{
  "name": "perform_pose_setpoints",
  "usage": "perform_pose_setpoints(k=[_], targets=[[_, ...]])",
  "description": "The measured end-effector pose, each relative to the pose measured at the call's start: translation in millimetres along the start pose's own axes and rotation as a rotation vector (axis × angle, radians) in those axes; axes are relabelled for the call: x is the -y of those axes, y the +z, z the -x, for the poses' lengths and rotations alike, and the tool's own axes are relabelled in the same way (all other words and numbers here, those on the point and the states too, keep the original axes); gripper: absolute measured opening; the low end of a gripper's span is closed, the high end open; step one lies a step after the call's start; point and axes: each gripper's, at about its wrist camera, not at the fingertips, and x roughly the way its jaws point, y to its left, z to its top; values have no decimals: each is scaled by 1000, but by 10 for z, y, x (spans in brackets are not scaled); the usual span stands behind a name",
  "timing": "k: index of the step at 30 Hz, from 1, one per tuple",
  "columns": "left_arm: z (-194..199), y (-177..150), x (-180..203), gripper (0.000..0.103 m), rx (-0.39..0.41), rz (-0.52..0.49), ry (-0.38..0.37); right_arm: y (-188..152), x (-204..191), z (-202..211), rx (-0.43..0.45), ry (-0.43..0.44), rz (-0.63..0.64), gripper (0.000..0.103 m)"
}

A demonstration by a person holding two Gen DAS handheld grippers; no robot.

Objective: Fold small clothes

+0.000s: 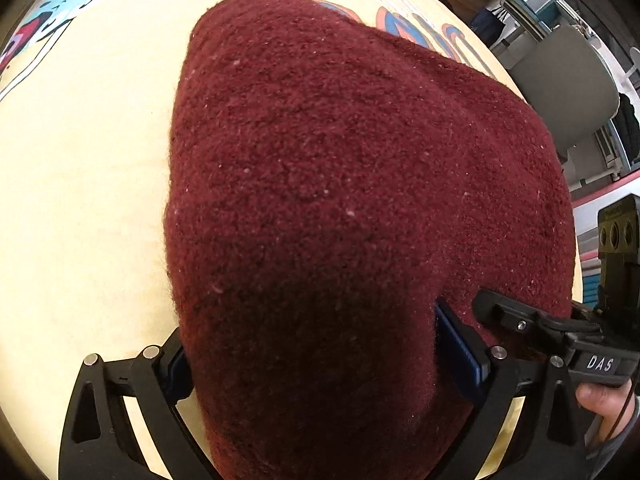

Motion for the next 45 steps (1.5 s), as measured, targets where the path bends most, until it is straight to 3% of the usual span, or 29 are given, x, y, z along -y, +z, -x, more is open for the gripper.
perform_pose_setpoints(k=[4, 8, 12, 19, 25, 30, 35, 37, 39, 41, 45], targets=[[63, -40, 36, 79, 17, -16, -5, -52, -53, 64, 16, 8, 0, 60], [231, -65, 91, 54, 48, -32, -15, -166, -303, 186, 84, -90, 48, 48], [545, -72, 61, 50, 92, -53, -57, -226, -489, 401, 140, -100, 61, 44], [1289, -106, -193, 50, 206, -72, -91, -211, -1046, 847, 221, -41, 154, 44], [1652, -355, -573, 50, 250, -59, -43, -204, -1664, 784, 228, -5, 236, 44], [1552, -681, -1023, 51, 223, -9, -10, -252, -1930, 349, 163, -6, 268, 45], [1275, -853, -1400, 53, 158, 44, 3, -358, -1905, -121, 69, -23, 269, 46], [1159, -914, -1456, 58, 148, 52, -2, -448, -1861, -320, 40, -48, 264, 49], [1095, -954, -1508, 70, 145, 72, -8, -479, -1793, -385, 36, -57, 253, 54], [1073, -906, -1541, 75, 131, 99, -5, -406, -1773, -415, 25, -55, 241, 66], [1212, -829, -1591, 83, 124, 137, 28, -337, -1865, -378, 32, -117, 296, 78]])
